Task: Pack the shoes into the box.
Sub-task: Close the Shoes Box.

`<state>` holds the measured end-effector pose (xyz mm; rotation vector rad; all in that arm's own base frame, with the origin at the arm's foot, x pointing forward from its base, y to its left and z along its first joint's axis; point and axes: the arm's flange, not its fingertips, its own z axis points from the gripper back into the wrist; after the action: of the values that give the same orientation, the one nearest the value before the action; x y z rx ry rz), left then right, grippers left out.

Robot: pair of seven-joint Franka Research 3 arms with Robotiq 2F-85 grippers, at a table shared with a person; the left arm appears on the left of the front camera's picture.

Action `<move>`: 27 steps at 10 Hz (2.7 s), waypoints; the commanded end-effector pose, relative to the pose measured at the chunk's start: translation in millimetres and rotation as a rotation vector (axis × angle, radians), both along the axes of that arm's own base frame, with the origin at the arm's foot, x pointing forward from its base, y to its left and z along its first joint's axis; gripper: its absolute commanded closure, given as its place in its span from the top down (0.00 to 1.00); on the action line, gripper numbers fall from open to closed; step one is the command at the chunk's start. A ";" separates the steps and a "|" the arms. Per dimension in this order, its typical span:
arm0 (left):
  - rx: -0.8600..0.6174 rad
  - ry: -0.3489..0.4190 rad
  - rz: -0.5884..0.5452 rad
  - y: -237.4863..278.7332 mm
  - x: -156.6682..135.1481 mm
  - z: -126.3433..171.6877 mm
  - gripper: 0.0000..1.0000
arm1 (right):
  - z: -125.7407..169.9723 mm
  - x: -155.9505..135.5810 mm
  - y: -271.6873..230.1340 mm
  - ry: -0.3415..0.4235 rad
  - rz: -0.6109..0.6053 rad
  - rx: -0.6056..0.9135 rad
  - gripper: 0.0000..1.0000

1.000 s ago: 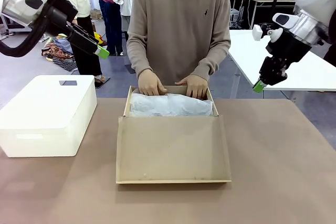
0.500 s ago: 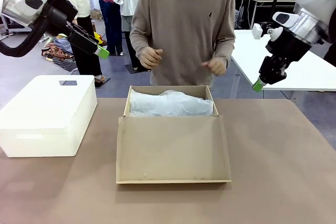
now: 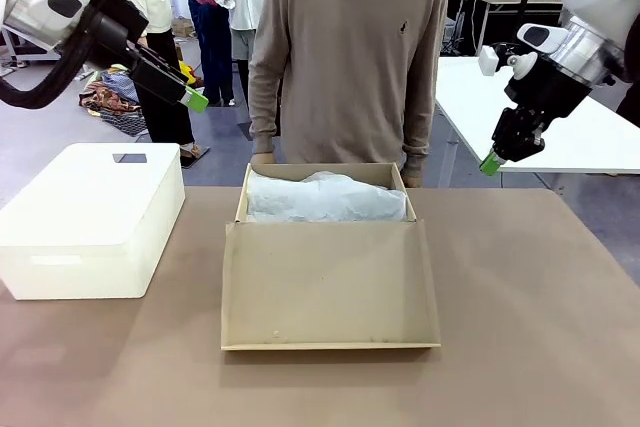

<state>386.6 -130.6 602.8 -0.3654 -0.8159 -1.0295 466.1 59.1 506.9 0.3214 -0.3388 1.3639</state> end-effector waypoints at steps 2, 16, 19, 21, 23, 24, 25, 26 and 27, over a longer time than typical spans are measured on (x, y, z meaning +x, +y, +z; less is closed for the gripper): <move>-0.014 -0.009 -0.023 2.4 0.4 -3.5 1.00 | -13.4 3.6 -9.7 -0.039 0.130 0.055 0.00; -0.014 -0.009 -0.023 2.4 0.4 -3.5 1.00 | -101.3 14.7 -2.5 -0.058 0.460 0.145 0.00; -0.014 -0.009 -0.023 2.4 0.4 -3.5 1.00 | -109.6 20.1 -1.7 -0.034 0.458 0.171 0.00; -0.014 -0.009 -0.023 2.4 0.4 -3.5 1.00 | -124.7 27.0 0.3 0.008 0.426 0.250 0.00; -0.014 -0.009 -0.023 2.4 0.4 -3.5 1.00 | -134.7 26.4 2.4 0.053 0.377 0.297 0.00; -0.014 -0.009 -0.023 2.4 0.4 -3.5 1.00 | -138.6 24.0 3.9 0.041 0.380 0.309 0.00; -0.014 -0.009 -0.023 2.4 0.4 -3.5 1.00 | -144.0 23.4 4.7 0.038 0.349 0.316 0.00; -0.014 -0.009 -0.023 2.4 0.4 -3.5 1.00 | -151.1 22.7 5.4 0.042 0.332 0.325 0.00; -0.014 -0.009 -0.023 2.4 0.4 -3.5 1.00 | -157.5 22.4 6.4 0.049 0.334 0.340 0.00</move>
<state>386.6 -130.5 602.9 -0.3654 -0.8162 -1.0295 487.8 62.8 355.7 0.7061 -0.4611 1.6467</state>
